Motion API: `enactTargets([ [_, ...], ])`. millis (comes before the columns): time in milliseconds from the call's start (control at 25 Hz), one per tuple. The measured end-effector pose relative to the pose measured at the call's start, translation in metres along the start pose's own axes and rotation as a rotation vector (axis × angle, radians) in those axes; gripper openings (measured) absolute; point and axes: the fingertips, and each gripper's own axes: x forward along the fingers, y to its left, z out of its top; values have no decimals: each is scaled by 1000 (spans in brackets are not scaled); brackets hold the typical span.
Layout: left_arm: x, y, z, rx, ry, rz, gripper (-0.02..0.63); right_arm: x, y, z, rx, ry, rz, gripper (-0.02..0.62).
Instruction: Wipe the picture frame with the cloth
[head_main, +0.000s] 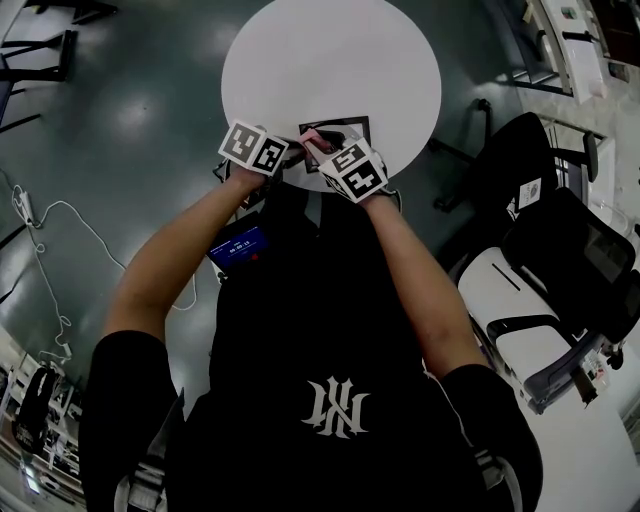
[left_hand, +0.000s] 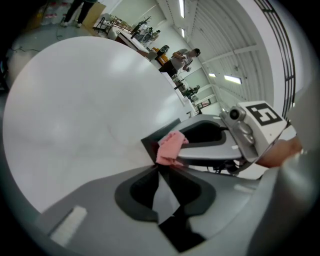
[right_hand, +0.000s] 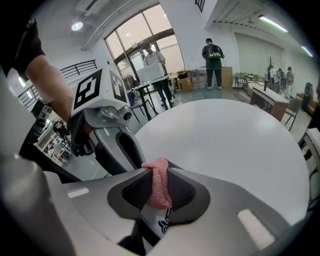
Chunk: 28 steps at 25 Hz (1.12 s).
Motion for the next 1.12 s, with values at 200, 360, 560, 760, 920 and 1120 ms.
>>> enactTargets([
  [200, 0, 0, -1, 3, 2, -1, 64, 3, -5, -8, -110, 53, -42, 78],
  [360, 1, -1, -1, 10, 2, -2, 64, -2, -12, -22, -114, 67, -69, 78],
  [560, 1, -1, -1, 7, -1, -6, 64, -8, -16, -26, -105, 72, -86, 80],
  [760, 1, -2, 0, 6, 1, -9, 63, -13, -23, -30, -105, 85, -104, 80],
  [920, 1, -2, 0, 7, 3, -11, 63, -20, -32, -33, -97, 91, -127, 80],
  [1120, 1, -3, -1, 9, 5, -13, 63, -29, -43, -37, -107, 98, -167, 80],
])
